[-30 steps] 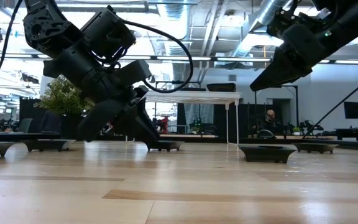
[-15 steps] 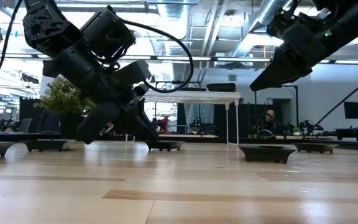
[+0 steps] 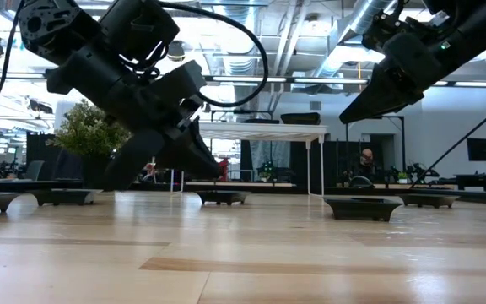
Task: Pick & Place Mini shaped plates
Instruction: Put the black square plate on the shelf
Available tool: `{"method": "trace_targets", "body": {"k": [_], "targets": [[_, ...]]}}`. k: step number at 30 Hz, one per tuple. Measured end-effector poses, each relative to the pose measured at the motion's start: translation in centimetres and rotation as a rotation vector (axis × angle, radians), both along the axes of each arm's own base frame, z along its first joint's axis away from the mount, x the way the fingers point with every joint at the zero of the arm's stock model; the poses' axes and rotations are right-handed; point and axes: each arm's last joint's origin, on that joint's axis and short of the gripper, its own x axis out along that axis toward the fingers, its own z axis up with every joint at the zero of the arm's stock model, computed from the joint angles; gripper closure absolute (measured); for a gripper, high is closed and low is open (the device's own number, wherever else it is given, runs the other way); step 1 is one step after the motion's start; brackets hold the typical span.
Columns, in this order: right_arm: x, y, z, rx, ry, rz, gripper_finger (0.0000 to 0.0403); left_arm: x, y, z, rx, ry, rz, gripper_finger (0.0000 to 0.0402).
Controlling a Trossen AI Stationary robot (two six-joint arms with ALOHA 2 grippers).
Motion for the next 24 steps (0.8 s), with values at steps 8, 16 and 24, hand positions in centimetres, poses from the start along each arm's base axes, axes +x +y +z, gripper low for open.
{"method": "trace_targets", "body": {"k": [8,16,24], "targets": [[0.0,0.0,0.0,0.000,0.000,0.000,0.0321,0.0,-0.2,-0.1,-0.053,0.015,-0.054,0.0333],[0.0,0.0,0.0,0.000,0.000,0.000,0.0321,-0.7,0.2,-0.6,-0.046,0.045,-0.047,0.0267],[0.0,0.0,0.0,0.000,0.000,0.000,0.0321,-0.6,1.0,-0.6,-0.069,0.037,-0.004,0.0261]]}}
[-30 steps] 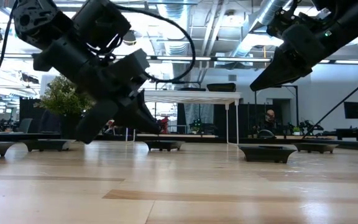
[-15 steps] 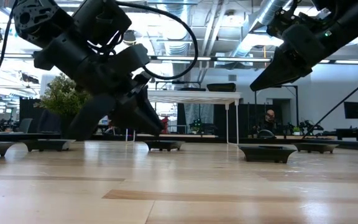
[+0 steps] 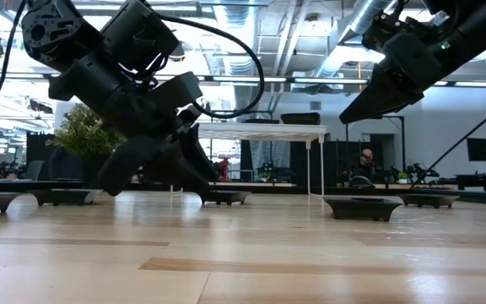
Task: Pick & Place Mini shaped plates
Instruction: Put the black square plate on the shelf
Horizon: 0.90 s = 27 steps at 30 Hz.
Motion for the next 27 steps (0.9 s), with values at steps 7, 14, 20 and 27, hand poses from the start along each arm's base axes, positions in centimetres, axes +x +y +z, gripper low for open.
{"method": "trace_targets", "body": {"k": [7,14,20,27], "targets": [[0.0,0.0,0.0,0.000,0.000,0.000,0.0321,0.1,0.5,0.0,-0.023,0.004,0.003,0.0265],[0.0,0.0,0.0,0.000,0.000,0.000,0.0321,0.0,0.8,-0.9,-0.021,0.031,0.011,0.0267],[0.0,0.0,0.0,0.000,0.000,0.000,0.0321,0.4,1.5,-2.1,-0.022,0.022,0.026,0.0276],[0.0,0.0,0.0,0.000,0.000,0.000,0.0321,0.4,1.6,-0.9,0.004,-0.001,0.023,0.0287]]}}
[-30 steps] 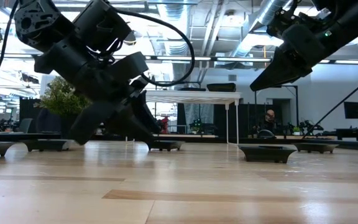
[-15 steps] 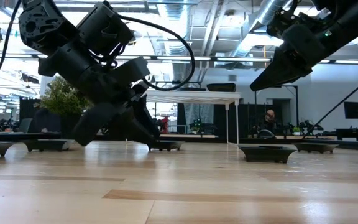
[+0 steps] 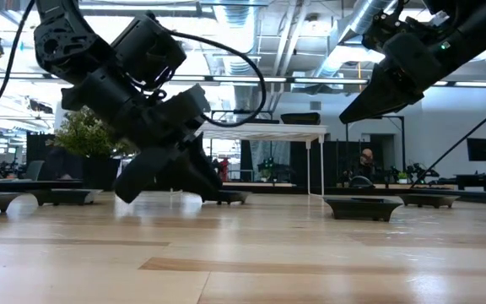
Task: Pick & Place Mini shaped plates
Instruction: Put the black square plate on the shelf
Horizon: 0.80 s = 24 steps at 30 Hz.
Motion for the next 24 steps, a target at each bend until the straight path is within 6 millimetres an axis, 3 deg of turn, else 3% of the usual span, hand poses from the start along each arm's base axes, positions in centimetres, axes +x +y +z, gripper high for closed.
{"method": "trace_targets", "body": {"k": [10,24], "targets": [[0.00,0.00,0.00,0.000,0.000,0.000,0.0321,-0.21,0.01,-0.08,0.003,0.004,0.006,0.0318],[0.00,0.00,0.00,0.000,0.000,0.000,0.0321,-0.18,0.00,-0.10,-0.028,0.008,-0.018,0.0390]]}}
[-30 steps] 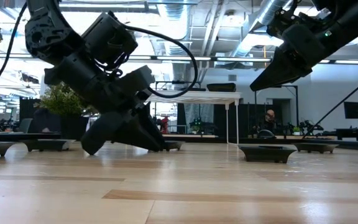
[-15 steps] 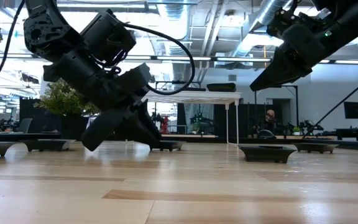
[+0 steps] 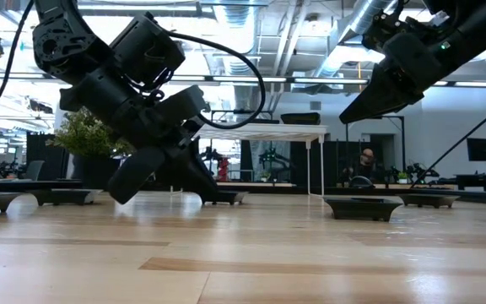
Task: Pick & Place Mini shaped plates
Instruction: Put the black square plate on the shelf
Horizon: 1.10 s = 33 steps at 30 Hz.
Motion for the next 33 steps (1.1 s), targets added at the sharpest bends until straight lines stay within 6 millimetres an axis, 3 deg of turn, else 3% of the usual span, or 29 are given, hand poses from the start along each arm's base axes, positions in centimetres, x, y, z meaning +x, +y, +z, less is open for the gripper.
{"method": "trace_targets", "body": {"k": [10,14,25,33], "targets": [[0.0,0.0,0.0,0.000,0.000,0.000,0.0321,0.1,-0.4,0.2,0.054,-0.019,0.026,0.0396],[0.0,0.0,0.0,0.000,0.000,0.000,0.0321,0.4,-1.1,1.2,0.115,-0.063,0.049,0.0397],[0.0,0.0,0.0,0.000,0.000,0.000,0.0321,-0.3,-2.4,8.7,0.255,-0.314,0.187,0.0398],[0.0,0.0,0.0,0.000,-0.004,-0.002,0.0321,-1.1,0.6,12.9,0.466,-0.331,0.240,0.0398]]}}
